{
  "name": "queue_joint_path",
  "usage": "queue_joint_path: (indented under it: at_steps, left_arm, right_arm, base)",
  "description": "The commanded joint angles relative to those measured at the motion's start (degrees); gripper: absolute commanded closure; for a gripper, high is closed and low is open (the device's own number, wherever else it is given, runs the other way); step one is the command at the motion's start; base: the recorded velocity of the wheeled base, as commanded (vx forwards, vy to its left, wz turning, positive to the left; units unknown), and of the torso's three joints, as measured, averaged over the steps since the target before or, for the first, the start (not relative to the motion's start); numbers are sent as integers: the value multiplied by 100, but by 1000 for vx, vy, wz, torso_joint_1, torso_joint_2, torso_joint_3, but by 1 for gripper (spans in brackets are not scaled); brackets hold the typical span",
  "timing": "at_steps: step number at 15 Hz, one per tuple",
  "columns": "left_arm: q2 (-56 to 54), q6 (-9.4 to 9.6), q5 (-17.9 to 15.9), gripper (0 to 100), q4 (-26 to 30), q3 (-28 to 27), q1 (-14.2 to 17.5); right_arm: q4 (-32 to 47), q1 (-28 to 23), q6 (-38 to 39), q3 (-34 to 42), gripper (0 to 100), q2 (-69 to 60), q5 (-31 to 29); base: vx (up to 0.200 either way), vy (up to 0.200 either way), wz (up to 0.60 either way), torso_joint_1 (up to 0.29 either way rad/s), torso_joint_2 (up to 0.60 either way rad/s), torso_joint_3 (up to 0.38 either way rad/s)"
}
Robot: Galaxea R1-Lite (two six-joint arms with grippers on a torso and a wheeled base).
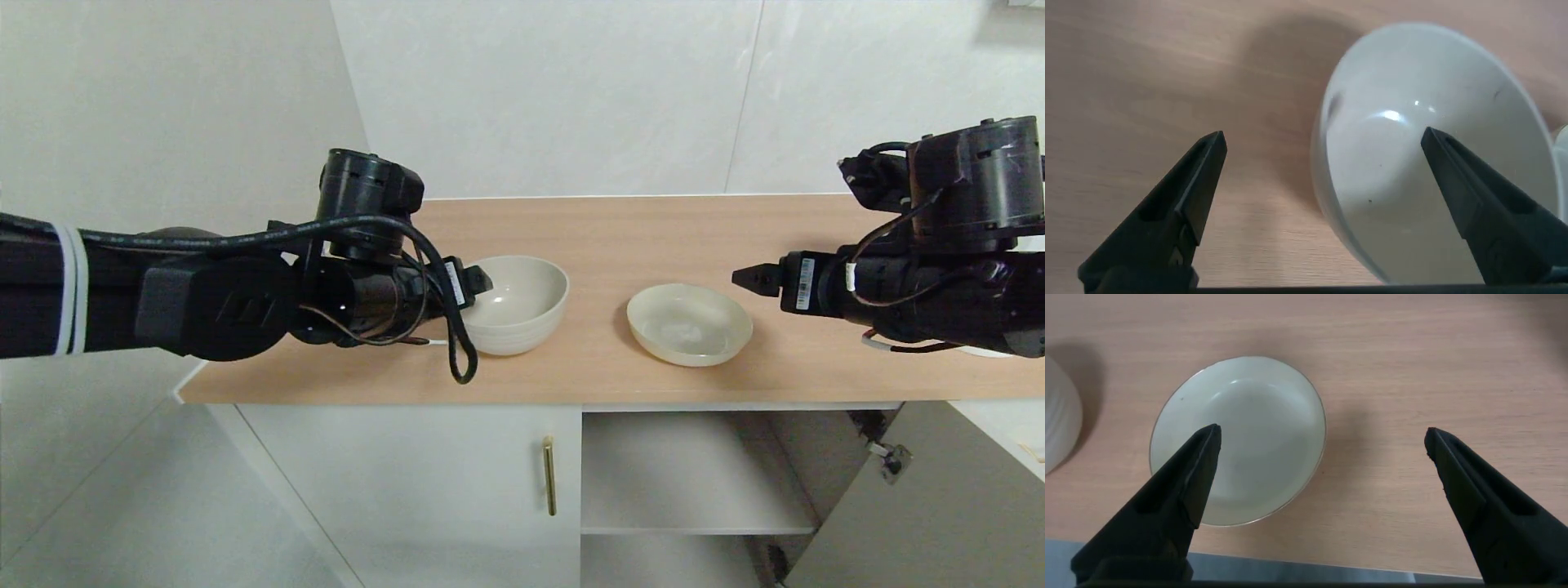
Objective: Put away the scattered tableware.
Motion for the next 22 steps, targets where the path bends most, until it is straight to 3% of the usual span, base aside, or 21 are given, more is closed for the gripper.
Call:
queue_joint_path:
  at_steps: [1, 9, 13, 15, 21, 22]
  left_arm:
    - [60, -9, 12, 100, 6, 3, -49]
    - [-810, 26, 12, 100, 15, 302, -216]
    - [-1416, 52, -14, 100, 15, 504, -401]
    - [-1486, 184, -14, 100, 6, 566, -427]
    - [-1548, 202, -23, 100, 6, 601, -436]
    - [-1557, 202, -14, 100, 6, 601, -436]
  right_arm:
    - [-2, 0, -1, -12, 0, -53, -19]
    - [33, 0, -19, -39, 0, 201, -63]
    - [42, 53, -36, -144, 0, 825, -493]
    - [33, 53, -36, -188, 0, 1072, -608]
    - [7, 53, -1, -311, 0, 1300, -678]
    - [-2, 53, 8, -311, 100, 1300, -669]
  base:
    - [0, 0, 0, 0, 0, 0]
    - [0, 0, 0, 0, 0, 0]
    - [0, 0, 0, 0, 0, 0]
    - [0, 0, 0, 0, 0, 0]
    - [0, 0, 0, 0, 0, 0]
    - [0, 0, 0, 0, 0, 0]
